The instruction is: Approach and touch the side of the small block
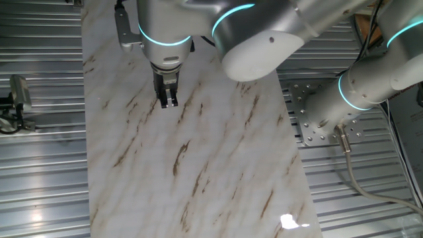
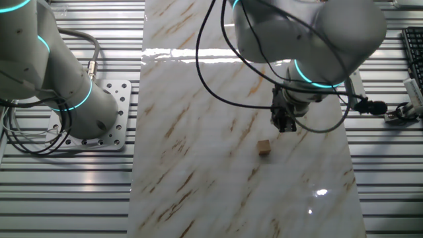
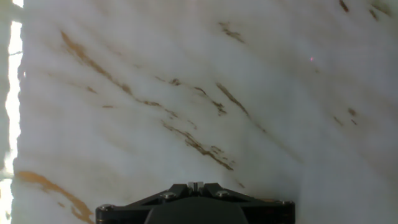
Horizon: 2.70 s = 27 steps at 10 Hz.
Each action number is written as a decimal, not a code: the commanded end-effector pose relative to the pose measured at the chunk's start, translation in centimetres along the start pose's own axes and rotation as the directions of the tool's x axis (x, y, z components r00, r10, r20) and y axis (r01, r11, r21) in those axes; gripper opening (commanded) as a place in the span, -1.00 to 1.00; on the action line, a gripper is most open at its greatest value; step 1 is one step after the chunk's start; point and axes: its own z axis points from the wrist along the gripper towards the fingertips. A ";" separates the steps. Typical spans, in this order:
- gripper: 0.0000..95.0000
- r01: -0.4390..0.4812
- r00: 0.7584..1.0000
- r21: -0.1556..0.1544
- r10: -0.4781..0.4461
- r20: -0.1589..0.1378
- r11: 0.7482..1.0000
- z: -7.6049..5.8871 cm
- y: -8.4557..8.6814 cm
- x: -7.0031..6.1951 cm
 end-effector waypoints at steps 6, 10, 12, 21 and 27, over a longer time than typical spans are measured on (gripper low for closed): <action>-1.00 0.048 0.999 0.021 -0.048 0.001 0.999 1.0 -0.3 0.5; -1.00 0.057 0.998 0.013 -0.057 -0.019 0.998 0.9 -0.4 -0.8; -1.00 0.049 0.998 0.005 -0.049 -0.025 0.999 0.8 -0.4 -0.7; -1.00 0.035 0.999 -0.021 -0.035 -0.015 0.999 1.3 -1.1 2.0; -1.00 0.070 0.997 -0.019 -0.070 -0.010 0.997 2.1 -2.6 3.1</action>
